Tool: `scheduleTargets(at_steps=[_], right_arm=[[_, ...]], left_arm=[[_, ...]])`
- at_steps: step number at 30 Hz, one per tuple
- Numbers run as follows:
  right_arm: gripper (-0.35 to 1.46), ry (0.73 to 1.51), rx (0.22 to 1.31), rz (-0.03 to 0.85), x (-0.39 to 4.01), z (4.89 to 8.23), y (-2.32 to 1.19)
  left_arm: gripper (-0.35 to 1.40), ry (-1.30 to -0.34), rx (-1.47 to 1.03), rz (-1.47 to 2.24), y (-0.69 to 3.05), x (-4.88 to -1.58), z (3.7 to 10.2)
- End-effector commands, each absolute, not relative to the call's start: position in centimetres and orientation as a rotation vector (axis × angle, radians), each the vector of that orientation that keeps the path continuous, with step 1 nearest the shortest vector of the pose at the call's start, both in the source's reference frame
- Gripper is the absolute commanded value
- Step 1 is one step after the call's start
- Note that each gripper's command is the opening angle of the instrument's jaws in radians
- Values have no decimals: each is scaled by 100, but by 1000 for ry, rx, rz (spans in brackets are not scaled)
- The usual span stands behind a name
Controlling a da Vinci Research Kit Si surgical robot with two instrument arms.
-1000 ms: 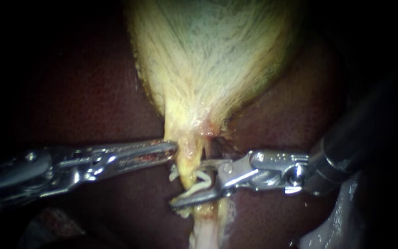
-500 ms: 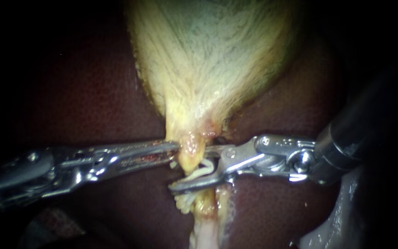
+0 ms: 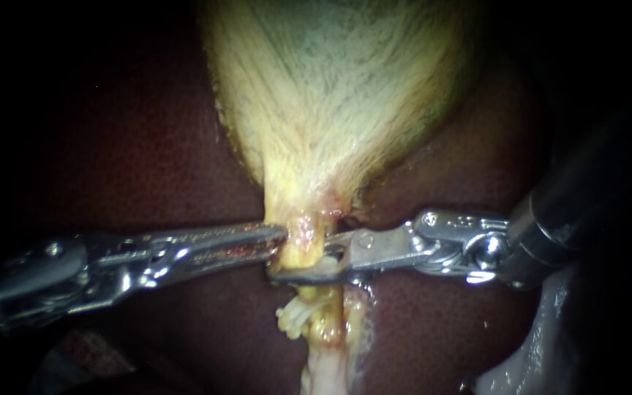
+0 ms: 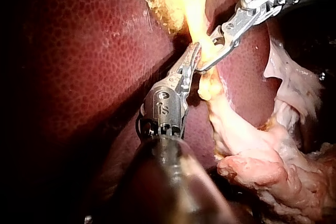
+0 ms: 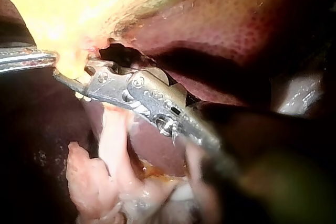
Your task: Clipping third clip left tube
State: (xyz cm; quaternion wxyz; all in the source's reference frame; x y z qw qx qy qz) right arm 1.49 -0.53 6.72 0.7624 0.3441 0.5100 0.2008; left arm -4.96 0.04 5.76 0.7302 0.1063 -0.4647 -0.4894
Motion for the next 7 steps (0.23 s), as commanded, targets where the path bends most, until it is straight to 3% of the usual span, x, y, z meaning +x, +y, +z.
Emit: scheduleTargets(at_steps=[1,7], right_arm=[[-35,1109,748,437,150,673,-54],[-35,1109,745,435,151,675,-57]], left_arm=[[-35,-1023,235,-1077,4,-496,576],[-35,-1023,235,-1077,5,-497,577]])
